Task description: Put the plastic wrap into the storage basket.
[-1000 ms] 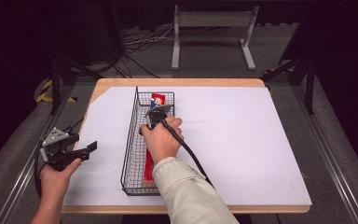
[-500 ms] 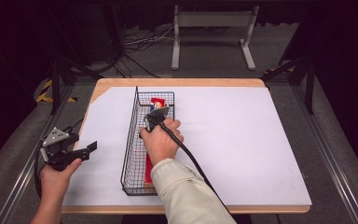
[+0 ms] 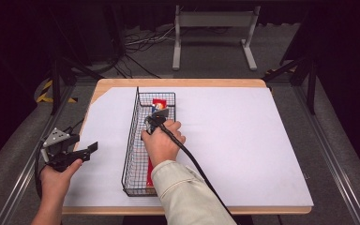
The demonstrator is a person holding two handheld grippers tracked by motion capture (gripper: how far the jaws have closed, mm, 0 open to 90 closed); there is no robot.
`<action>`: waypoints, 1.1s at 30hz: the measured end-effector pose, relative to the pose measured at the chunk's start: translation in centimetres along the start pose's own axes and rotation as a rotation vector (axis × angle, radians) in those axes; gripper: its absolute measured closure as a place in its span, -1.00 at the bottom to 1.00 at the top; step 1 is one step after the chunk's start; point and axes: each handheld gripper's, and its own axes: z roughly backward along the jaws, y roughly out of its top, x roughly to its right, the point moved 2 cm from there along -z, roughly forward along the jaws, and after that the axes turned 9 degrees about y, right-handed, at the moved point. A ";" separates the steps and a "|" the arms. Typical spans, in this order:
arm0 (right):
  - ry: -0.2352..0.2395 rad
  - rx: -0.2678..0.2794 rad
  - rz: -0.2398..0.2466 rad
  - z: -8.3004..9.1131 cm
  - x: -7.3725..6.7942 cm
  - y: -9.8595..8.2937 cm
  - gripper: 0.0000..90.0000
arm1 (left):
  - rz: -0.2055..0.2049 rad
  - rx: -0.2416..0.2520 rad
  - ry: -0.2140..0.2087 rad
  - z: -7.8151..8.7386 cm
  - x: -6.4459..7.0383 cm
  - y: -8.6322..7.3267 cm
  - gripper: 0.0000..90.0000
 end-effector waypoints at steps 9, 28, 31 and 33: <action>0.011 0.009 0.005 0.0 0.0 0.2 -0.21 | 0.001 -0.002 0.000 -0.1 0.0 0.0 -0.54; 0.067 0.057 0.037 1.3 -0.5 0.7 -0.40 | -0.008 -0.011 0.000 -0.2 0.2 0.0 -0.55; 0.071 0.071 0.041 2.0 -0.6 0.9 -0.43 | -0.006 -0.012 0.000 -0.2 0.2 0.0 -0.54; 0.077 0.081 0.051 2.8 -0.8 1.2 -0.44 | -0.004 -0.011 -0.001 -0.3 0.2 0.0 -0.54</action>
